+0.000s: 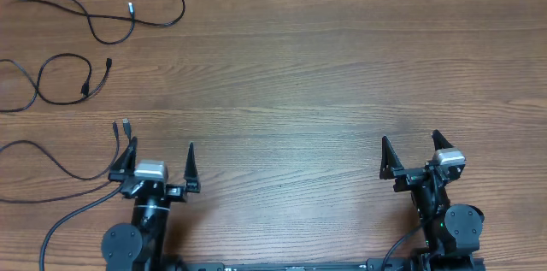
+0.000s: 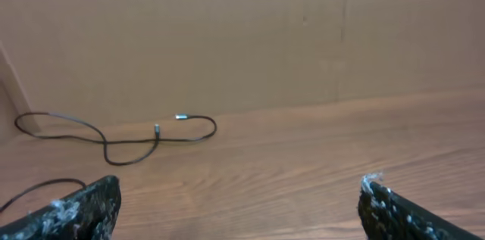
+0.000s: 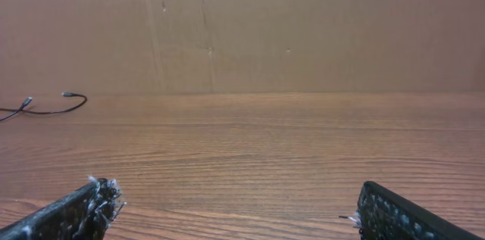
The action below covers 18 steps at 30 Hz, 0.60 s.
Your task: Untangle cables
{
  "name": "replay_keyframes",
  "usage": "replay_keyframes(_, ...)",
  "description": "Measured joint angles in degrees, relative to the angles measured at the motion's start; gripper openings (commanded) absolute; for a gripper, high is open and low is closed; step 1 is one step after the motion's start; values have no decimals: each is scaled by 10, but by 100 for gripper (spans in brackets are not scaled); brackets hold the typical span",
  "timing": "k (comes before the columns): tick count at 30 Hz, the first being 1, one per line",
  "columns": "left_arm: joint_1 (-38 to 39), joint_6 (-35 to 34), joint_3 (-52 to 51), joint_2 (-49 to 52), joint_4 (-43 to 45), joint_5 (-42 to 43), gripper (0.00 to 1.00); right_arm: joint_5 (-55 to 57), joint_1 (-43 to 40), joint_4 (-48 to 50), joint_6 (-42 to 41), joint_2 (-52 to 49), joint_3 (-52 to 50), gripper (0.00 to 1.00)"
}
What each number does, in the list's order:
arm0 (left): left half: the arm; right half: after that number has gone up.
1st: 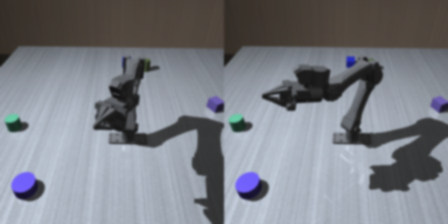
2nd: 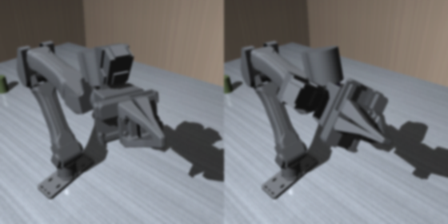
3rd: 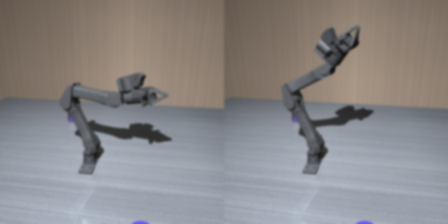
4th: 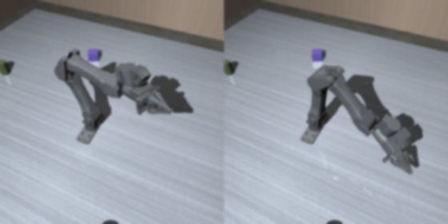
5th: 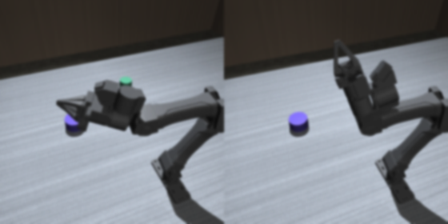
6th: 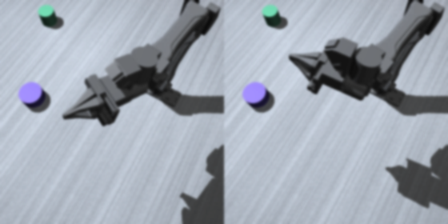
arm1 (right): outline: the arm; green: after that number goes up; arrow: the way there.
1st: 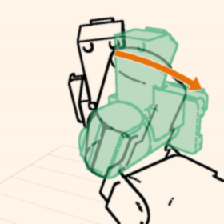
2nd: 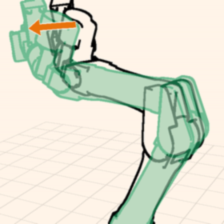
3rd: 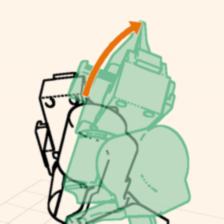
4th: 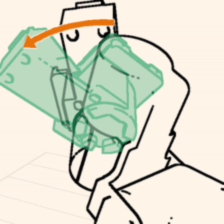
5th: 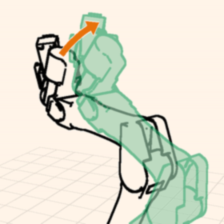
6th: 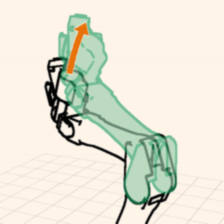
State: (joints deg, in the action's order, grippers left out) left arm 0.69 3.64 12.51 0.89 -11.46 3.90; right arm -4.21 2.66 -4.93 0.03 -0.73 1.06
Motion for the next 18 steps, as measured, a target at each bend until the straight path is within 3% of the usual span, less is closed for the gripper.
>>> replay_keyframes(9, 0, 8, -109, 0, 115, -33, 99, 0, 0, 0, 0, 0, 0, 100)
replay_keyframes(18, 0, -59, -120, 0, 77, -98, 100, 0, 0, 0, 0, 0, 0, 100)
